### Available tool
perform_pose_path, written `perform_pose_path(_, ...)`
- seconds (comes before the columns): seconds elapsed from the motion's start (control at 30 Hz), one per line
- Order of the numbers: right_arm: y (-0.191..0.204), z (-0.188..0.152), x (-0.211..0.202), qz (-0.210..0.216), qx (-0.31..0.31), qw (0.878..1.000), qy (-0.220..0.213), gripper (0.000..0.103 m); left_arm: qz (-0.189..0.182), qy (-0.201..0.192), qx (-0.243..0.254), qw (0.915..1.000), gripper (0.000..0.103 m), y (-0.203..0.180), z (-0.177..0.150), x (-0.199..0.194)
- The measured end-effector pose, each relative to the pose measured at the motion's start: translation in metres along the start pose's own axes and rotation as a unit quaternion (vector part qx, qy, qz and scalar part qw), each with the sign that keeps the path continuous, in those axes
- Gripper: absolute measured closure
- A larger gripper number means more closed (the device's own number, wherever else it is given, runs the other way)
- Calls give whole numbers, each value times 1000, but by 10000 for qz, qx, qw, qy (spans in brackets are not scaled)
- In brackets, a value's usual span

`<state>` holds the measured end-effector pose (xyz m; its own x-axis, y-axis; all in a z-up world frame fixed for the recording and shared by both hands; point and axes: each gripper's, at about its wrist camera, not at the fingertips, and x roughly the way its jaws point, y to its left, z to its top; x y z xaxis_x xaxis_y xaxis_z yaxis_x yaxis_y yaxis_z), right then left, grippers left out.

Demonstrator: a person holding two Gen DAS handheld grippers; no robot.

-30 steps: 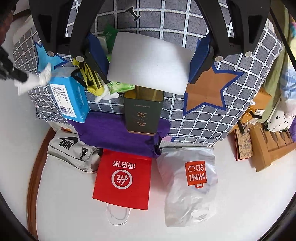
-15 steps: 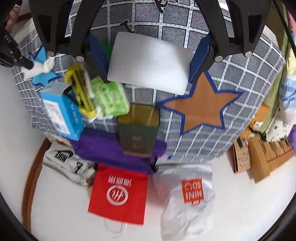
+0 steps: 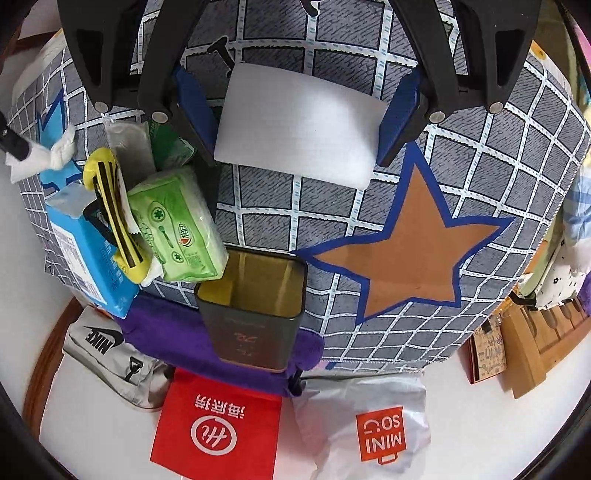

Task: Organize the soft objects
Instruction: 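Carry the sponge and glove in both grippers over the purple towel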

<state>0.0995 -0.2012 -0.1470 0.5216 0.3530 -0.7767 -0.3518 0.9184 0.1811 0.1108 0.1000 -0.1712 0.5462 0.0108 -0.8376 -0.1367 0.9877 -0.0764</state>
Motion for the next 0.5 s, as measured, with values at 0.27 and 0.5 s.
perform_pose_path(0.27, -5, 14, -13, 141, 18, 9998, -131, 101, -110, -25, -127, 9999, 22, 1, 15, -10)
perform_pose_path(0.5, -7, 37, -29, 269, -50, 9988, -400, 101, -27, -332, -21, 9994, 22, -9, 40, -35)
